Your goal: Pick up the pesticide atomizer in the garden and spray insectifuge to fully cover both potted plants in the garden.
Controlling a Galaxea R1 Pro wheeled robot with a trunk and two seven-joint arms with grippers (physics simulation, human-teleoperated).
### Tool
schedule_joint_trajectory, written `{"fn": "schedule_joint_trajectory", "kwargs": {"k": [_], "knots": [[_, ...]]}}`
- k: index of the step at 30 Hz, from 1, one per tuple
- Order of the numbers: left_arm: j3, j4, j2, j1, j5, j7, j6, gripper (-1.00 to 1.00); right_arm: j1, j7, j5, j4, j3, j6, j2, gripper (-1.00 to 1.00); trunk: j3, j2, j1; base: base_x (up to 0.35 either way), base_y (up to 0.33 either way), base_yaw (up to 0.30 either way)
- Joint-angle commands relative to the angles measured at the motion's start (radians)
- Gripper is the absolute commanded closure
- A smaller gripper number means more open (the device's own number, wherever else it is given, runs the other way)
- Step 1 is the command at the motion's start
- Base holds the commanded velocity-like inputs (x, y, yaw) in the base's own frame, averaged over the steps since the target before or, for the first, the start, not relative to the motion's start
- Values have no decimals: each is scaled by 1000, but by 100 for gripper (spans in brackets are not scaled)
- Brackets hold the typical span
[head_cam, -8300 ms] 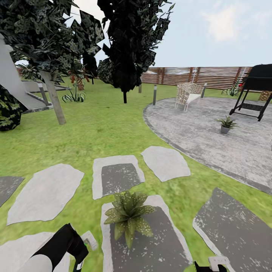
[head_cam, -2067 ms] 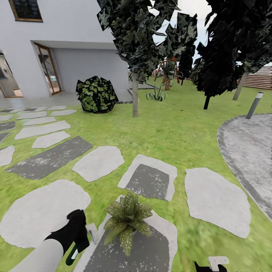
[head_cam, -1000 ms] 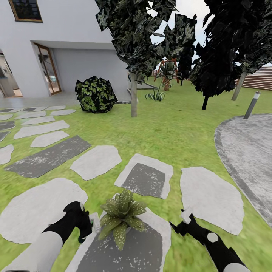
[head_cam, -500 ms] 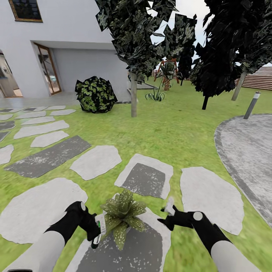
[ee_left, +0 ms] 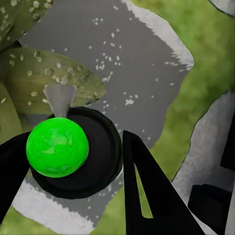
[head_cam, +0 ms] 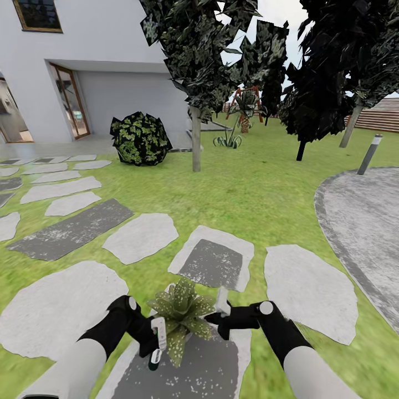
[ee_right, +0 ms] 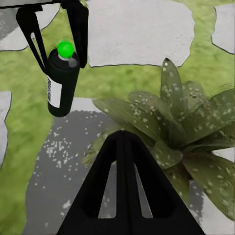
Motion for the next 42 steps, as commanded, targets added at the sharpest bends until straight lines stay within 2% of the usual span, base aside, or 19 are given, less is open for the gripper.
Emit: {"fn": "schedule_joint_trajectory", "kwargs": {"k": [1,6,11,19,22,25,34,36,42], "knots": [[-1,-2,-1,-1,-1,-4,11,100,-1,5,10,-1,-8,-6,6,100,-1,0,0,0,0,0],[-2,-5,-10,-2,1,-4,10,100,-1,5,10,-1,-8,-6,19,100,-1,0,0,0,0,0],[0,-8,-43,-2,4,-2,-12,100,-1,5,10,-1,-8,-6,23,100,-1,0,0,0,0,0],[3,-14,-63,-2,8,29,-15,100,-3,5,10,-1,-8,-6,29,100,-1,0,0,0,0,0],[2,-7,-67,-2,48,72,-56,100,-3,5,10,-1,-8,-6,30,100,-1,0,0,0,0,0],[3,-3,-68,-1,59,88,-80,100,-3,5,10,-1,-8,-6,30,100,-1,0,0,0,0,0],[3,-1,-93,1,59,91,-91,100,-4,5,10,-1,-8,-7,30,100,-1,0,0,0,0,0],[3,-1,-103,2,59,120,-92,100,-4,5,10,-1,-8,-6,30,100,-1,0,0,0,0,0],[1,-1,-113,5,57,135,-93,100,-4,5,10,-1,-8,-6,30,100,-1,0,0,0,0,0]]}}
